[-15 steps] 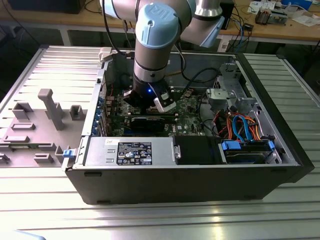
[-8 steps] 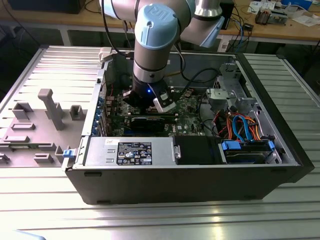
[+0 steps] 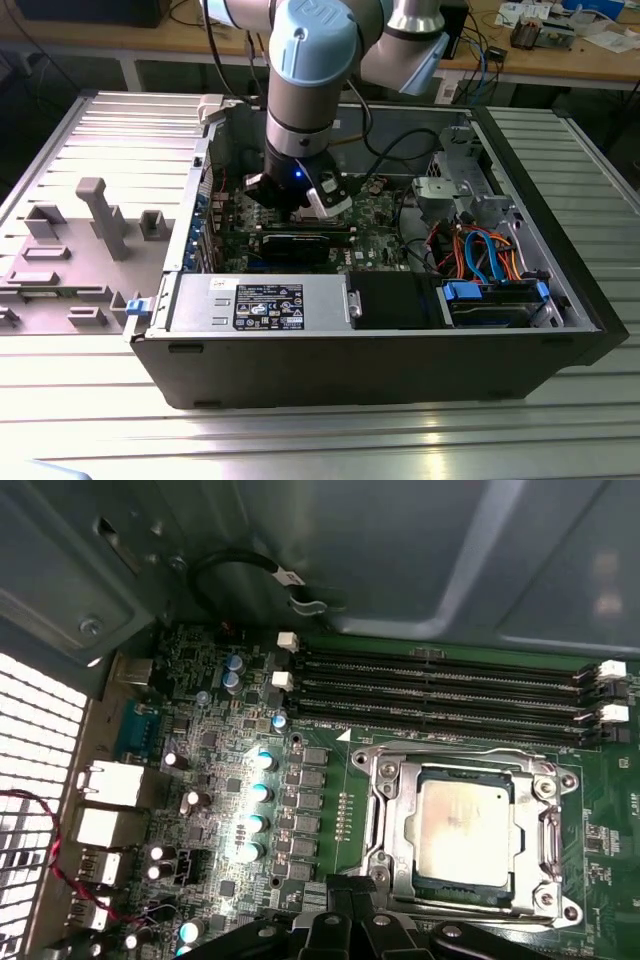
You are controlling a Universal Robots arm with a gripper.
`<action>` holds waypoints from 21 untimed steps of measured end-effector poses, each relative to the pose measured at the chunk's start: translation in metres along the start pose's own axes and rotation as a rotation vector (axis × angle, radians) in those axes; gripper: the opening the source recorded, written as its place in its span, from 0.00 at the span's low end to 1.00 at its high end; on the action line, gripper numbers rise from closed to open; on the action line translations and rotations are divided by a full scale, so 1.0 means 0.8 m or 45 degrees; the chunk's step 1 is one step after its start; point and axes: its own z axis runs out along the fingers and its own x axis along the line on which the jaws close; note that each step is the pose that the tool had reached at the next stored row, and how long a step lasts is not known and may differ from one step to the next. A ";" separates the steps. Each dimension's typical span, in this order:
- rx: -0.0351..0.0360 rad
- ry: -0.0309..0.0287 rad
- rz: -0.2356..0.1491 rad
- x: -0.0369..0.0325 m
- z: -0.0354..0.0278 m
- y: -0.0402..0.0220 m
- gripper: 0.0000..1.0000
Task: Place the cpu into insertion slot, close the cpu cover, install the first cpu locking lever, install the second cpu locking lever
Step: 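Install the second cpu locking lever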
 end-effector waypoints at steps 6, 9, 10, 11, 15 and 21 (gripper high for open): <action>-0.0009 -0.0001 0.000 0.0004 -0.0060 0.0013 0.11; -0.0021 -0.0002 0.000 0.0004 -0.0061 0.0013 0.11; -0.0028 -0.0002 0.000 0.0004 -0.0060 0.0013 0.11; -0.0031 -0.0003 0.000 0.0004 -0.0061 0.0013 0.11; -0.0098 -0.0010 -0.001 0.0004 -0.0060 0.0013 0.11; -0.0189 -0.0021 -0.002 0.0004 -0.0060 0.0013 0.11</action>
